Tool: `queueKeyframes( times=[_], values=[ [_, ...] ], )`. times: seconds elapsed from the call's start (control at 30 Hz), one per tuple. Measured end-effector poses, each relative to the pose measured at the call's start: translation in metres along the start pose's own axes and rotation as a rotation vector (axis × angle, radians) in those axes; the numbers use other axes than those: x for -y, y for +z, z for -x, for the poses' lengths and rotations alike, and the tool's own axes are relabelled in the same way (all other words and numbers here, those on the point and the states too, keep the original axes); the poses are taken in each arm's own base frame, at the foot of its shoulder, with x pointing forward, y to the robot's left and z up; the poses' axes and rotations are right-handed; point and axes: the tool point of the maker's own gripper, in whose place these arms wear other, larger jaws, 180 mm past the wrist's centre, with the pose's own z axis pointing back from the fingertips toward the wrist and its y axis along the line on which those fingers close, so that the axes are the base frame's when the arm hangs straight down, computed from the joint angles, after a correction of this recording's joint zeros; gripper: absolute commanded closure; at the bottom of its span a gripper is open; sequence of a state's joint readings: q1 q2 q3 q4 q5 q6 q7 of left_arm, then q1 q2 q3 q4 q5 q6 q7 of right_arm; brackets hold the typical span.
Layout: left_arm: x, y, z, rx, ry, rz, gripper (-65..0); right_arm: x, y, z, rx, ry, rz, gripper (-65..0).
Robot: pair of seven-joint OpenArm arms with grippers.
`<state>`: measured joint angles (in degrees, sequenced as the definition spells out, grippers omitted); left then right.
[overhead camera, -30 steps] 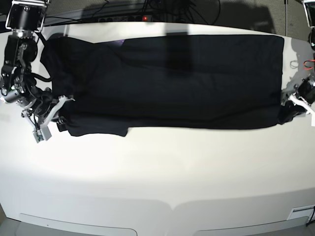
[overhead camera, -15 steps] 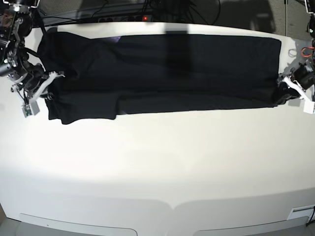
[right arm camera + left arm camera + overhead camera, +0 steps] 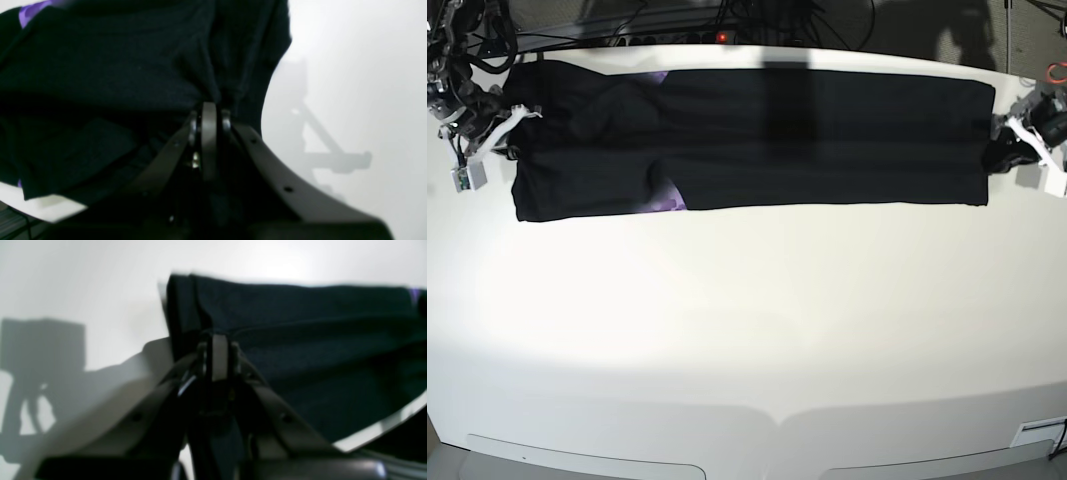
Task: Fold the T-shirt properly
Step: 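Release the hem and reposition both grippers at the folded strip's ends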
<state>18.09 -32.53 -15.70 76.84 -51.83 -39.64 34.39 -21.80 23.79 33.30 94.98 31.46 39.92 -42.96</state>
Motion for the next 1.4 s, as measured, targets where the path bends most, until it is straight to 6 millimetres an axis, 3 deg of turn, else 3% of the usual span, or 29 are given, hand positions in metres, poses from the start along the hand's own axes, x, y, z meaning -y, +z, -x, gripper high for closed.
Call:
queueKeyframes(
  times=[0.17,0.27,0.33,0.4,0.5,0.73,1.13,1.4],
  values=[
    [-0.006,0.001,0.009,-0.043,-0.048,-0.035,0.0,0.0,0.0,0.0,-0.002,-0.001,-0.002,0.0],
    [-0.007,0.001,0.009,-0.044,-0.048,-0.036,-0.9,0.0,0.0,0.002,-0.014,0.002,0.002,-20.3],
    [-0.007,0.002,0.009,-0.045,-0.049,-0.037,-16.6,0.0,0.0,0.002,-0.014,0.0,0.0,-28.3],
    [-0.007,0.002,0.009,-0.045,-0.049,-0.038,-28.7,0.0,0.0,0.002,-0.011,-0.003,-0.002,-29.6],
    [-0.007,0.002,0.007,-0.039,-0.044,-0.034,-36.0,-0.004,-0.001,-0.006,0.018,-0.019,-0.022,-29.6],
    [-0.013,0.026,-0.022,0.051,0.114,0.004,-36.0,-0.009,-0.001,-0.013,0.048,-0.043,-0.052,-29.6],
    [-0.023,0.032,0.026,-0.053,0.212,-0.024,-35.8,-0.034,-0.011,-0.011,0.039,-0.03,-0.128,-29.6],
    [-0.011,0.016,0.041,0.002,0.325,0.012,-35.8,-0.035,-0.011,-0.015,0.062,-0.029,-0.131,-29.5]
  ],
)
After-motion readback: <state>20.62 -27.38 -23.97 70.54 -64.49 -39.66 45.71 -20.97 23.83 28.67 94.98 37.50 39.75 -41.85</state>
